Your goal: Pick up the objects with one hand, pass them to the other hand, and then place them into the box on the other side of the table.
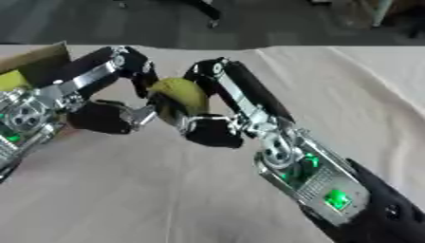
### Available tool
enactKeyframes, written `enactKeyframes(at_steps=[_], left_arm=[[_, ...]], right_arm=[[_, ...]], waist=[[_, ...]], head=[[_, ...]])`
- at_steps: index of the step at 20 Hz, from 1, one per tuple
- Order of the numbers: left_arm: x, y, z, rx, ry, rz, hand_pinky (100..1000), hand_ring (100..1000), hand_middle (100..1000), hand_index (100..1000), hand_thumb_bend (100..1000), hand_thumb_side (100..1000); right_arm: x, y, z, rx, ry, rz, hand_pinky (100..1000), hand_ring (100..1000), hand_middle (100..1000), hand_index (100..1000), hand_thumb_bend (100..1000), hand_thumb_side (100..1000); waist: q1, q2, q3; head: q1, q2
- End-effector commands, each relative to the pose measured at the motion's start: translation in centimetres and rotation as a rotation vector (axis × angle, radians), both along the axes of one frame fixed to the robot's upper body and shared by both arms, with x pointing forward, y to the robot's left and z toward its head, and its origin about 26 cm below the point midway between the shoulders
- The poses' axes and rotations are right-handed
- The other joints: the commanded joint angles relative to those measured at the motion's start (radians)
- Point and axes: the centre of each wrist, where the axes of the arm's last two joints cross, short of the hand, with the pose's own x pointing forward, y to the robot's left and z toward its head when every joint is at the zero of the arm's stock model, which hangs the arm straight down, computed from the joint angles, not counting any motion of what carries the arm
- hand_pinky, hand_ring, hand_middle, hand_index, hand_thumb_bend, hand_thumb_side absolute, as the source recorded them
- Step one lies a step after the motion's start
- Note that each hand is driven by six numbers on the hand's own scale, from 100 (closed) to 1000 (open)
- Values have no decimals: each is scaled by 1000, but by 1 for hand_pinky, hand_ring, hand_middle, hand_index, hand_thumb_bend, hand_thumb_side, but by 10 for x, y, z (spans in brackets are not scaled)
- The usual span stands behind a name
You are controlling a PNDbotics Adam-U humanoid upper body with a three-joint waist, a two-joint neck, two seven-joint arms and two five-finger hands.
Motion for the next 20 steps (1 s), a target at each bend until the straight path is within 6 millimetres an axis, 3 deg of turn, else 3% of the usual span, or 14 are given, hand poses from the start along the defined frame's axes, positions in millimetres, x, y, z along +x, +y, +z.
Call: enactKeyframes(at_steps=[1,3,8,14,16,20], left_arm=[[-2,4,11,-31,-44,5,494,469,385,424,100,259],[-2,4,11,-33,-52,4,495,467,380,418,100,242],[-2,5,10,-31,-66,4,482,459,371,406,100,193],[0,0,9,-34,-75,19,475,457,365,401,100,134],[2,0,8,-34,-78,31,470,454,362,397,100,121],[5,-1,5,-38,-79,53,465,452,358,392,100,112]], right_arm=[[1,-8,8,-3,-37,-73,721,515,254,421,100,100],[1,-9,7,-10,-36,-101,721,521,264,437,100,100],[1,-11,6,-34,-23,-147,737,555,314,520,153,238],[1,-11,6,-83,3,-102,778,627,421,655,183,375],[2,-11,6,-105,13,-87,809,697,509,747,182,454],[2,-12,7,-140,36,-74,824,728,560,801,217,442]], waist=[[1,-16,-1],[1,-16,-2],[0,-16,-5],[0,-16,-6],[0,-16,-7],[0,-16,-7]], head=[[3,3],[3,3],[6,4],[7,4],[7,3],[7,2]])
